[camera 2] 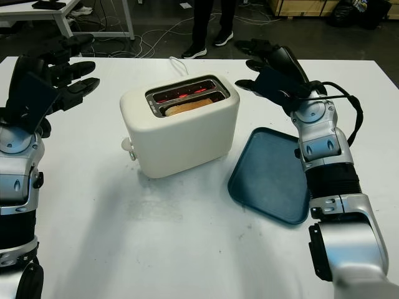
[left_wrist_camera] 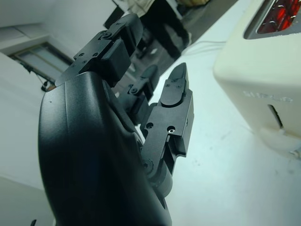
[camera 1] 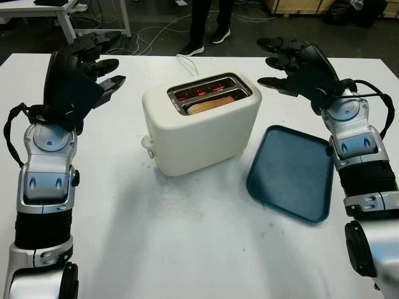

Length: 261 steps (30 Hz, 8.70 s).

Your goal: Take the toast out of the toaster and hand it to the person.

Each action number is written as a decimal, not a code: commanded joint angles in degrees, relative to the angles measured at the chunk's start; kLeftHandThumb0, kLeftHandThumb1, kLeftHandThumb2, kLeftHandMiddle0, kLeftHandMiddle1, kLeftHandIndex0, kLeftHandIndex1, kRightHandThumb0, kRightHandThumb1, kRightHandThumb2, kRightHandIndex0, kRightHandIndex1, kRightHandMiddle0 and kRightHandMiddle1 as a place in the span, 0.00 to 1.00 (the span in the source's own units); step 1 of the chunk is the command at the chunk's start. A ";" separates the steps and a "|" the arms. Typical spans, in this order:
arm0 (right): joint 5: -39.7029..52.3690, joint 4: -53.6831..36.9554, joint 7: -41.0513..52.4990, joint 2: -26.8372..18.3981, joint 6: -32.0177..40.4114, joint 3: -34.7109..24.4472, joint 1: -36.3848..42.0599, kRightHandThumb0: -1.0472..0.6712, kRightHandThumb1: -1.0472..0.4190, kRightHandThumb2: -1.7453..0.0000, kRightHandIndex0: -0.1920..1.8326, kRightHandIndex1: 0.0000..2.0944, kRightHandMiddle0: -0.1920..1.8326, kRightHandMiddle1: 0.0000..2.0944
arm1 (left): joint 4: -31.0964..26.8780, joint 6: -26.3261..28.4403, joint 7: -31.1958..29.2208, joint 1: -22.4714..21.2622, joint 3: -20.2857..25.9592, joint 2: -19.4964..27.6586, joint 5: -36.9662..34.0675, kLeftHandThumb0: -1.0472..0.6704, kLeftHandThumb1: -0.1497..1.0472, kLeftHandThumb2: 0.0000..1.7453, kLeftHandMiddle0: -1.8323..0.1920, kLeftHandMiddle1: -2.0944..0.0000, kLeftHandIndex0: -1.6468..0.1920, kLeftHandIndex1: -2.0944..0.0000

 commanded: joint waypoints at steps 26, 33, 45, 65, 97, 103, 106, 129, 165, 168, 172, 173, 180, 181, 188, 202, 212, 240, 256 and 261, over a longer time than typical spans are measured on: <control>-0.61 2.15 0.93 -1.37 -4.58 0.02 0.11 0.37 0.09 0.99 0.39 0.01 0.36 0.00 | -0.52 0.03 -2.01 -2.15 -3.71 0.49 1.03 0.40 0.89 0.06 0.58 0.84 0.54 0.97; -1.63 1.39 -0.79 -1.07 -3.13 -0.39 0.62 0.37 0.09 0.99 0.40 0.01 0.37 0.00 | -1.10 0.58 -2.00 -1.34 -3.16 0.33 0.58 0.39 0.89 0.06 0.61 0.81 0.54 0.97; -0.04 -0.36 -0.37 -1.66 -1.35 -2.45 2.30 0.50 0.09 1.00 0.37 0.00 0.34 0.00 | -2.16 1.67 -1.86 -0.40 -2.11 0.13 -0.03 0.42 0.89 0.05 0.65 0.73 0.54 0.97; -2.59 0.17 -0.79 -1.62 -2.23 -0.26 2.96 0.36 0.09 1.00 0.40 0.01 0.36 0.00 | -4.01 4.56 -3.10 0.79 -2.98 0.00 0.25 0.41 0.89 0.05 0.71 0.67 0.55 0.98; 1.34 -0.12 1.34 -0.93 -1.87 -1.24 2.86 0.43 0.10 1.00 0.37 0.00 0.34 0.00 | -4.39 5.59 -3.48 0.81 -2.61 -0.05 -0.47 0.42 0.89 0.04 0.73 0.65 0.56 0.98; 1.19 0.98 1.16 -0.97 -3.26 -1.06 2.50 0.44 0.10 1.00 0.37 0.00 0.34 0.00 | -4.03 4.88 -3.25 0.67 -2.80 0.03 0.00 0.42 0.89 0.04 0.73 0.64 0.55 0.98; -0.27 1.37 0.58 -1.58 -4.02 -0.39 2.30 0.41 0.10 1.00 0.39 0.01 0.36 0.01 | -3.91 5.12 -3.15 0.47 -2.63 -0.24 -0.28 0.42 0.89 0.04 0.73 0.64 0.55 0.98; 1.03 -0.67 0.75 -0.02 -1.93 -1.04 2.75 0.44 0.10 1.00 0.39 0.01 0.36 0.01 | -4.75 5.34 -3.15 0.73 -1.93 -0.10 -0.57 0.43 0.89 0.04 0.73 0.63 0.55 0.98; 0.91 -4.19 -0.31 1.71 2.24 -1.17 4.04 0.44 0.11 1.00 0.38 0.00 0.36 0.00 | -5.24 4.36 -3.60 2.12 -1.09 0.47 -1.50 0.37 0.89 0.02 0.74 0.62 0.55 0.98; 0.81 -4.42 -0.35 1.71 2.13 -1.08 4.07 0.45 0.11 1.00 0.38 0.00 0.36 0.00 | -5.16 4.09 -3.47 2.14 -1.22 0.63 -1.07 0.38 0.89 0.03 0.74 0.62 0.55 0.98; 1.06 -4.48 -0.31 1.89 2.04 -1.19 4.01 0.46 0.11 1.00 0.38 0.00 0.36 0.00 | -5.29 4.43 -3.50 2.11 -1.26 0.62 -0.93 0.37 0.89 0.03 0.74 0.62 0.55 0.98; 1.16 -4.29 -0.31 1.93 1.80 -1.23 3.97 0.46 0.11 1.00 0.38 0.00 0.36 0.00 | -5.33 4.52 -3.49 2.11 -1.23 0.50 -1.02 0.37 0.89 0.02 0.74 0.62 0.55 0.98; 0.24 -5.23 -0.12 1.44 3.04 -0.66 3.95 0.46 0.11 1.00 0.38 0.00 0.36 0.00 | -5.39 4.83 -3.48 1.94 -1.14 0.00 -1.66 0.39 0.89 0.03 0.73 0.62 0.55 0.98; 0.32 -5.19 -0.13 1.45 3.01 -0.72 3.96 0.46 0.11 1.00 0.38 0.00 0.36 0.00 | -5.44 4.89 -3.50 1.92 -1.18 0.01 -1.64 0.39 0.89 0.03 0.73 0.62 0.55 0.98; 0.84 -5.36 0.43 1.26 3.22 -1.06 4.21 0.45 0.10 1.00 0.38 0.00 0.35 0.00 | -5.26 4.72 -3.30 1.85 -1.43 -0.07 -1.34 0.39 0.89 0.05 0.73 0.62 0.55 0.98; 1.01 -5.31 0.30 1.24 2.16 -1.34 4.61 0.46 0.11 1.00 0.38 0.00 0.36 0.00 | -4.75 4.45 -3.32 1.73 -1.66 -0.33 -1.35 0.40 0.89 0.05 0.74 0.62 0.55 0.98; 0.31 -6.47 -0.58 1.46 4.71 -1.59 5.10 0.49 0.11 1.00 0.37 0.00 0.35 0.00 | -4.87 4.97 -3.13 1.98 -1.79 -0.29 -1.31 0.38 0.89 0.04 0.74 0.62 0.55 0.98; 0.34 -4.25 -1.89 -0.86 -0.08 -2.40 6.57 0.53 0.10 1.00 0.37 0.00 0.34 0.00 | -3.75 3.12 -3.64 2.49 -1.26 -0.03 -1.98 0.39 0.89 0.05 0.73 0.62 0.54 0.97; -1.46 -4.29 -3.01 -0.60 1.05 -1.15 5.95 0.48 0.11 1.00 0.39 0.01 0.36 0.01 | -4.27 3.14 -3.38 3.25 -0.91 0.22 -1.99 0.41 0.89 0.06 0.73 0.61 0.54 0.98; -0.91 -4.86 -2.66 -0.98 0.81 -1.51 6.40 0.50 0.10 1.00 0.39 0.01 0.35 0.00 | -4.45 2.76 -3.41 3.75 -0.82 0.25 -2.00 0.40 0.89 0.06 0.73 0.61 0.54 0.97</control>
